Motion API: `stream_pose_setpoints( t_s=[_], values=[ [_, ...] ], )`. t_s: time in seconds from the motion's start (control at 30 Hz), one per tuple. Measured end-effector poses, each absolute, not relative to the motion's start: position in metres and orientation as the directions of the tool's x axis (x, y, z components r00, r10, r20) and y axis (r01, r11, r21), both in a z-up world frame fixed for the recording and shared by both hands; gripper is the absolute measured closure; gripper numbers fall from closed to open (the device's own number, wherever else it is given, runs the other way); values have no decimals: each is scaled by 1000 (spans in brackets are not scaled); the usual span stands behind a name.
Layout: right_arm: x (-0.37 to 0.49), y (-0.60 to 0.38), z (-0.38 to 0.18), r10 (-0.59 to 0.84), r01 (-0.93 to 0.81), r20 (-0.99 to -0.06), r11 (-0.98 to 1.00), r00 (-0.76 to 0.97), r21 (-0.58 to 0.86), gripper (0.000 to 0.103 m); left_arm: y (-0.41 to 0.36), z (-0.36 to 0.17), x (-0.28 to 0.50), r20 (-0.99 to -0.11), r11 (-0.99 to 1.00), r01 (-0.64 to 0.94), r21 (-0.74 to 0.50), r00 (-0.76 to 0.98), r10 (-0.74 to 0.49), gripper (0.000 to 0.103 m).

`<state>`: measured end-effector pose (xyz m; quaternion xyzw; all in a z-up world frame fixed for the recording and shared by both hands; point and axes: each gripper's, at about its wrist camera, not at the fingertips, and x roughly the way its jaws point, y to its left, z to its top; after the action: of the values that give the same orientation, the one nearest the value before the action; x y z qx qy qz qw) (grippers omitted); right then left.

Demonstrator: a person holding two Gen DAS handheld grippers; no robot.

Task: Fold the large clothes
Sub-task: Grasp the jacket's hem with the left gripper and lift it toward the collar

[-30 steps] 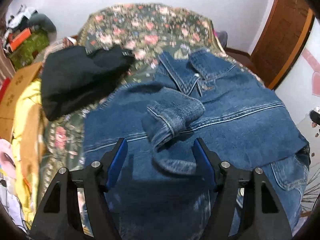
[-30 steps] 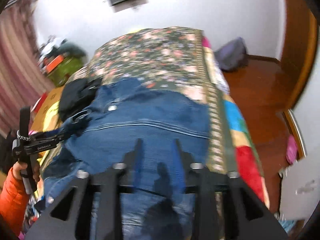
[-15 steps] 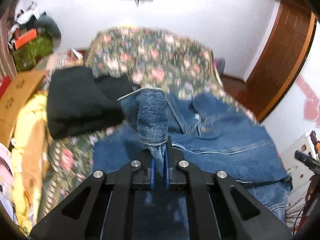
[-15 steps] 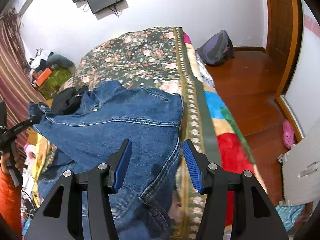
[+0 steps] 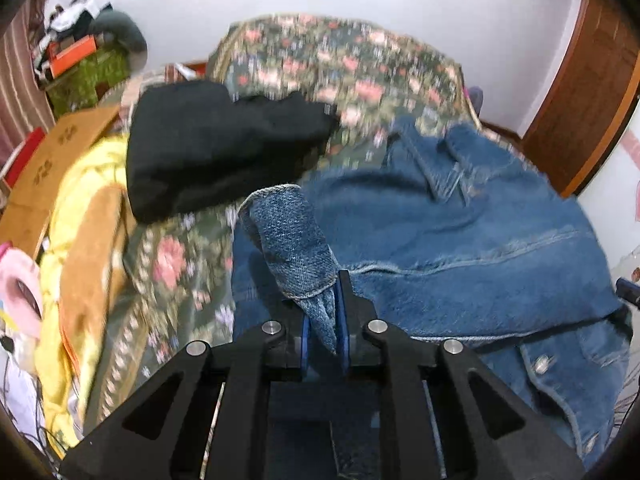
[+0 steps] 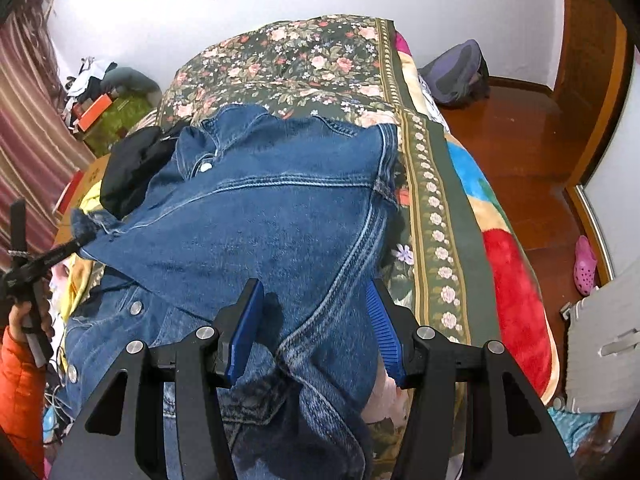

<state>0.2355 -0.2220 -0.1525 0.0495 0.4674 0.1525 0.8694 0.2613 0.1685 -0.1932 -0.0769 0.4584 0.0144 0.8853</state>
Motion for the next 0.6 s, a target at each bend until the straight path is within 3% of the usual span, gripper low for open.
stream_pose_setpoints(
  t_s=[0.2,0.33,0.53,0.6],
  values=[
    [233,-231,-146,328,-188,-775,945,540,268,54,160,-226,255,-868,990,-109,-95,496,-29,81],
    [231,-236,-132,321,-183,-754,947,573,265,54,159,-227,248,-876,989,-147,0,476,71,49],
    [225,-232,-118,278,-202,-748,960,603,193,54,165,-205,227,-866,988,-145,44,487,110,45],
    [221,-231,-117,270,-209,-749,962,606,178,54,167,-195,217,-857,988,-149,48,503,118,40]
  ],
)
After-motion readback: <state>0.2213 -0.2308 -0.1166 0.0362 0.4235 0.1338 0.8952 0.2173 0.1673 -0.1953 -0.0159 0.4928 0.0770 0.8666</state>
